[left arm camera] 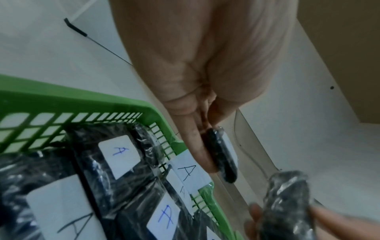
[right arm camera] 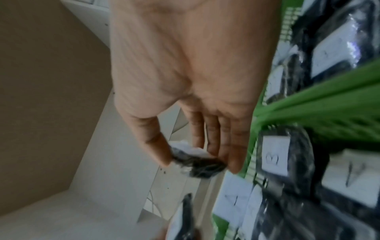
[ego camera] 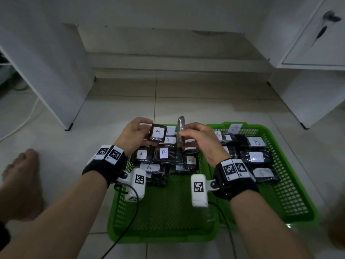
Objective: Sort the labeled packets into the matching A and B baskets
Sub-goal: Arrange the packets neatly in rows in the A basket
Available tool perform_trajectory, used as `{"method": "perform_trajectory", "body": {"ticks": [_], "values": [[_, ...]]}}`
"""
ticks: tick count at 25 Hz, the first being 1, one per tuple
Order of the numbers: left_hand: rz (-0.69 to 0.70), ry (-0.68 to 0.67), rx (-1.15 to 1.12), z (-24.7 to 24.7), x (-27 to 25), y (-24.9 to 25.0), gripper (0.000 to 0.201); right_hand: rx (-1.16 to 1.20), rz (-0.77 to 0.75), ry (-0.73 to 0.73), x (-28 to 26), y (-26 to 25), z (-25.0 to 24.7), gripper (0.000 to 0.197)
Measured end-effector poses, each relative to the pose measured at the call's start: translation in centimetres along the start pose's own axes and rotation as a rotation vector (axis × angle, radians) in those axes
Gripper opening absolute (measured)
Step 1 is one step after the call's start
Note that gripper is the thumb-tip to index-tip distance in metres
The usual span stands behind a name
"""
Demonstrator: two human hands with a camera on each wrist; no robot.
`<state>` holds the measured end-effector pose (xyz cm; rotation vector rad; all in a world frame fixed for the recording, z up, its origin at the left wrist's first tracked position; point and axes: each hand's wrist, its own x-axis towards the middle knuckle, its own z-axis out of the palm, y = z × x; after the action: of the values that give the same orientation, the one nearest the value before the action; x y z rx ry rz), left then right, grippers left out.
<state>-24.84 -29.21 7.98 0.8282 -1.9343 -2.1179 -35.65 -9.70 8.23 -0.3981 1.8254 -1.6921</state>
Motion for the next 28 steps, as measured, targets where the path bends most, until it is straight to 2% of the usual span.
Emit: {"method": "perform_trajectory", "body": {"ticks": [3, 6, 7, 9, 12, 16, 19, 22, 25, 28], "values": [[-0.006, -0.035, 0.002, 0.4, 0.7, 0.1, 0.031, -0.229, 0.027, 0.098, 0.6, -0.2, -2.1, 0.029], [-0.093, -0.096, -0.037, 1.2, 1.5, -0.3, 0.029, -0.614, -0.101, 0.213, 1.4, 0.0, -3.7, 0.032], [-0.058, -0.091, 0.073, 1.3, 1.8, -0.7, 0.032, -0.756, -0.147, 0.22, 1.7, 0.0, -3.8, 0.034], [0.08, -0.058, 0.437, 1.2, 2.6, -1.3, 0.044, -0.994, -0.214, 0.145, 2.1, 0.0, -3.4, 0.036], [0.268, 0.001, 0.914, 1.5, 3.2, -1.3, 0.037, -1.25, -0.319, 0.057, 2.9, 0.5, -1.5, 0.033], [0.312, 0.024, 1.148, 1.7, 3.3, -1.4, 0.038, -1.27, -0.257, 0.044, 3.5, 1.1, -0.3, 0.042], [0.304, -0.093, 1.197, 1.5, 3.2, -1.6, 0.053, -1.198, -0.239, 0.07, 3.5, 0.9, -0.3, 0.04], [0.317, -0.171, 1.262, 1.3, 3.6, -2.1, 0.048, -1.106, -0.234, 0.068, 2.9, 0.1, -0.8, 0.041], [0.325, -0.129, 1.298, 1.3, 3.9, -2.3, 0.045, -1.07, -0.154, -0.074, 1.4, -0.3, -1.6, 0.044], [0.32, -0.144, 1.302, 1.4, 3.9, -2.6, 0.054, -1.209, -0.116, -0.145, -0.2, 0.6, -1.7, 0.04]]}}
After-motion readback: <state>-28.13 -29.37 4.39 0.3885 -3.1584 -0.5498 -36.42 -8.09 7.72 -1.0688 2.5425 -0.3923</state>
